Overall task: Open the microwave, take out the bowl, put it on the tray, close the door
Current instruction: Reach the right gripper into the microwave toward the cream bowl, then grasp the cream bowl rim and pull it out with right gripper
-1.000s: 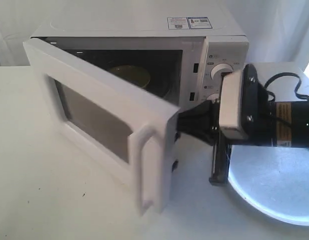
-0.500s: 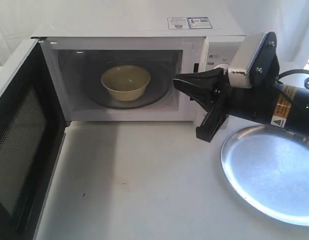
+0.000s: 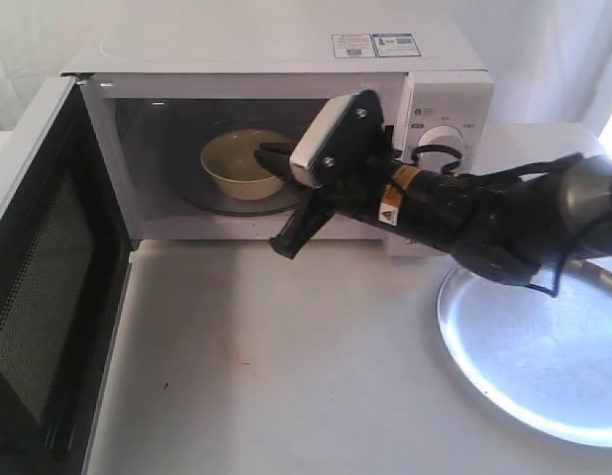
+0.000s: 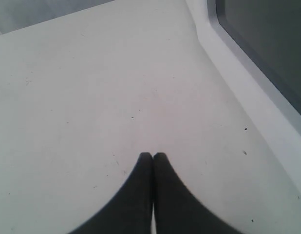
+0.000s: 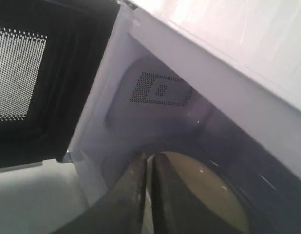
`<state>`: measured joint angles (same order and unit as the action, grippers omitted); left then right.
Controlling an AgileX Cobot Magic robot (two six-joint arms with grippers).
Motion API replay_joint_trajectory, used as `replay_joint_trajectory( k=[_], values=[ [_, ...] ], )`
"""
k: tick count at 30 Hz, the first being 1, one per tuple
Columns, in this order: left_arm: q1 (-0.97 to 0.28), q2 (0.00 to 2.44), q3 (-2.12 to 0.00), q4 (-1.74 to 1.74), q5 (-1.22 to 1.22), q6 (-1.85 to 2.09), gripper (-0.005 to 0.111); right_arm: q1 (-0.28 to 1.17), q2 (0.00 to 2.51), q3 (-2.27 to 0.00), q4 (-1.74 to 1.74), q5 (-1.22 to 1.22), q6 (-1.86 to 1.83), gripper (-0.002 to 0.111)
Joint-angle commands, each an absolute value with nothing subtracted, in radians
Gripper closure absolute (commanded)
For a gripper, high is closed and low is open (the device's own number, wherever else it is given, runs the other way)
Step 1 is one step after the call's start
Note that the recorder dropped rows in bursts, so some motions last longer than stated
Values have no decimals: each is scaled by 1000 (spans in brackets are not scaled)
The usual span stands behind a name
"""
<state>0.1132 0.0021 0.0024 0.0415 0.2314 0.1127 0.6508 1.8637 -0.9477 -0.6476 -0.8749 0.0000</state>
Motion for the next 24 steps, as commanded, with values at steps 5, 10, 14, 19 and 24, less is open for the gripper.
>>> replay_joint_trajectory(
  k=[5, 10, 14, 19, 24],
  values=[
    [108, 0, 0, 33, 233, 109, 107, 698, 2134, -1262, -612, -719, -202, 57],
    [108, 0, 0, 33, 233, 109, 107, 698, 2233, -1407, -577, -594, -147, 38],
    [108, 0, 0, 33, 233, 109, 107, 698, 2261, -1448, -577, -517, -72, 62],
    [108, 0, 0, 33, 233, 109, 107, 725, 2236, -1453, -574, -485, -12, 108],
    [108, 0, 0, 33, 233, 109, 107, 794, 2176, -1453, -716, -471, 118, 108]
  ],
)
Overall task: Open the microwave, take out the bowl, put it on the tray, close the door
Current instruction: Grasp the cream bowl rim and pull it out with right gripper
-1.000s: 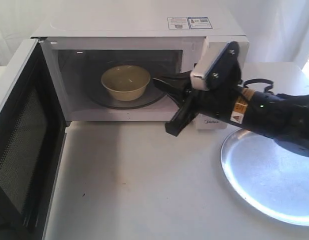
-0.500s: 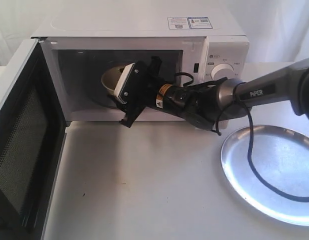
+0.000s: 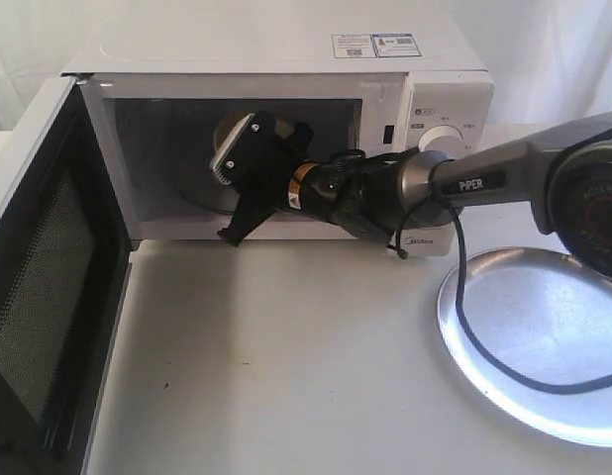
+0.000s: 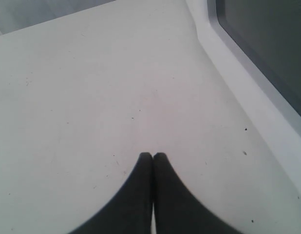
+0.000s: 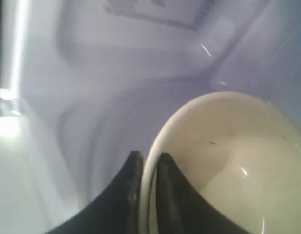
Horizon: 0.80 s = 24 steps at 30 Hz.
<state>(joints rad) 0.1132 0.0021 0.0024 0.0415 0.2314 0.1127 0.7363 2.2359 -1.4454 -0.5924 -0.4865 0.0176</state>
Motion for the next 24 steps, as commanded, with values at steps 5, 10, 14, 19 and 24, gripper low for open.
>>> replay_joint_trajectory(
  k=[5, 10, 14, 19, 24],
  values=[
    [108, 0, 0, 33, 233, 109, 107, 893, 2067, -1440, -1167, -300, 553, 108],
    [108, 0, 0, 33, 233, 109, 107, 969, 1928, -1324, -1583, -319, 937, 108],
    [108, 0, 0, 33, 233, 109, 107, 982, 1794, -1174, -1686, -322, 1035, 108],
    [108, 0, 0, 33, 233, 109, 107, 982, 1611, -914, -1699, -81, 1036, 108],
    [108, 0, 0, 33, 233, 109, 107, 979, 1452, -708, -1602, 194, 1128, 108]
  ],
)
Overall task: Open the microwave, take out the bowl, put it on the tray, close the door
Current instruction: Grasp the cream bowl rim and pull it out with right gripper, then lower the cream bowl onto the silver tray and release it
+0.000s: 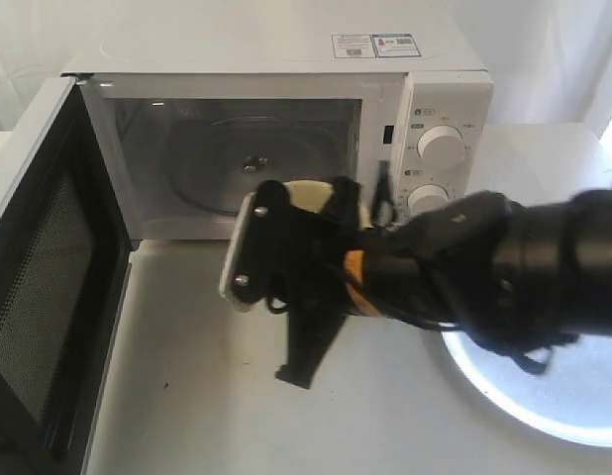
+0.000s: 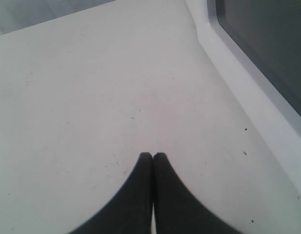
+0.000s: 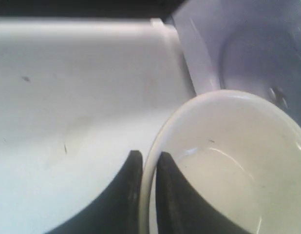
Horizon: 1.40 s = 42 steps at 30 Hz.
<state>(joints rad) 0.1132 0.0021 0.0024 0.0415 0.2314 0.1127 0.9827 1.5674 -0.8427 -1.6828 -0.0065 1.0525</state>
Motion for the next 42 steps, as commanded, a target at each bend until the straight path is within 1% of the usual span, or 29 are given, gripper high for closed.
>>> replay_joint_trajectory(
  k=[1, 6, 8, 12, 15, 17, 18, 20, 25, 26, 28, 30, 32, 33, 35, 38, 42],
  values=[
    [108, 0, 0, 33, 233, 109, 107, 976, 1432, -674, -1582, 236, 1153, 108],
    [108, 0, 0, 33, 233, 109, 107, 976, 1398, -561, -1506, 572, 1227, 108],
    [108, 0, 0, 33, 233, 109, 107, 976, 1400, -534, -1481, 652, 1264, 108],
    [108, 0, 0, 33, 233, 109, 107, 976, 1400, -504, -1497, 627, 1283, 108],
    [108, 0, 0, 33, 233, 109, 107, 976, 1400, -502, -1586, 611, 1315, 108],
    [108, 0, 0, 33, 233, 109, 107, 974, 1419, -502, -1671, 658, 1385, 108],
    [108, 0, 0, 33, 233, 109, 107, 966, 1447, -502, -1735, 706, 1494, 108],
    [108, 0, 0, 33, 233, 109, 107, 935, 1498, -510, -1744, 719, 1625, 108],
    [108, 0, 0, 33, 233, 109, 107, 865, 1655, -574, -1744, 736, 1611, 107],
    [108, 0, 0, 33, 233, 109, 107, 865, 1669, -583, -1744, 736, 1606, 105],
    [108, 0, 0, 33, 233, 109, 107, 865, 1701, -608, -1744, 718, 1597, 94],
    [108, 0, 0, 33, 233, 109, 107, 865, 1730, -641, -1744, 702, 1600, 73],
    [108, 0, 0, 33, 233, 109, 107, 865, 1735, -655, -1744, 708, 1600, 62],
    [108, 0, 0, 33, 233, 109, 107, 865, 1735, -660, -1744, 710, 1600, 59],
    [108, 0, 0, 33, 233, 109, 107, 869, 1730, -671, -1744, 704, 1616, 61],
    [108, 0, 0, 33, 233, 109, 107, 899, 1689, -688, -1744, 623, 1644, 70],
    [108, 0, 0, 33, 233, 109, 107, 947, 1615, -774, -1744, 281, 1562, 81]
  ],
)
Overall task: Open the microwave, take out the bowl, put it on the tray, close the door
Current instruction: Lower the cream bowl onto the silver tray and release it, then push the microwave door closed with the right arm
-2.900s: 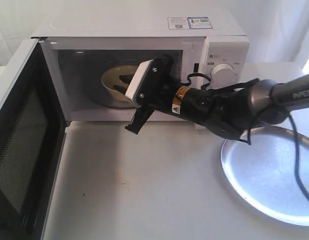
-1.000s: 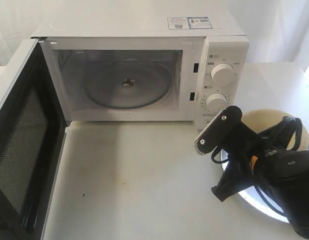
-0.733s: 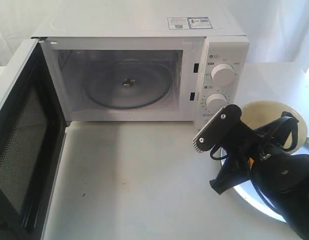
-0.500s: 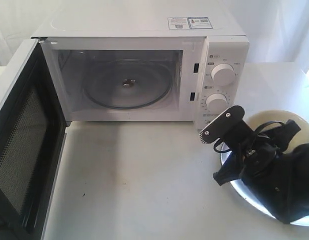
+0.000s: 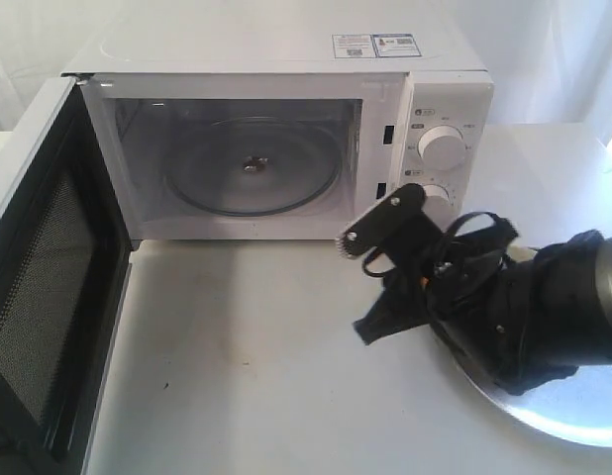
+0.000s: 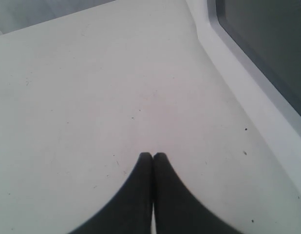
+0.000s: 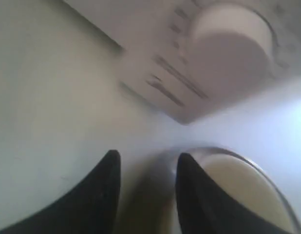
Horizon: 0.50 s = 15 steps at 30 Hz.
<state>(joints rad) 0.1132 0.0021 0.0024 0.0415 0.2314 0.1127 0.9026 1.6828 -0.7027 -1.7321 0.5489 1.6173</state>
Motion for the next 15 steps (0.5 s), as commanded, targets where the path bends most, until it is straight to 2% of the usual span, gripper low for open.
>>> replay_joint_trajectory(
  k=[1, 5, 7, 15],
  values=[
    [108, 0, 0, 33, 233, 109, 107, 966, 1600, -807, -1744, 220, 1564, 85],
    [108, 0, 0, 33, 233, 109, 107, 1065, 1578, -975, -1744, 210, 1581, 104],
    [108, 0, 0, 33, 233, 109, 107, 1111, 1589, -1072, -1744, 227, 1565, 108],
    [108, 0, 0, 33, 233, 109, 107, 1289, 1745, -1499, -1744, 225, 1260, 108]
  ],
)
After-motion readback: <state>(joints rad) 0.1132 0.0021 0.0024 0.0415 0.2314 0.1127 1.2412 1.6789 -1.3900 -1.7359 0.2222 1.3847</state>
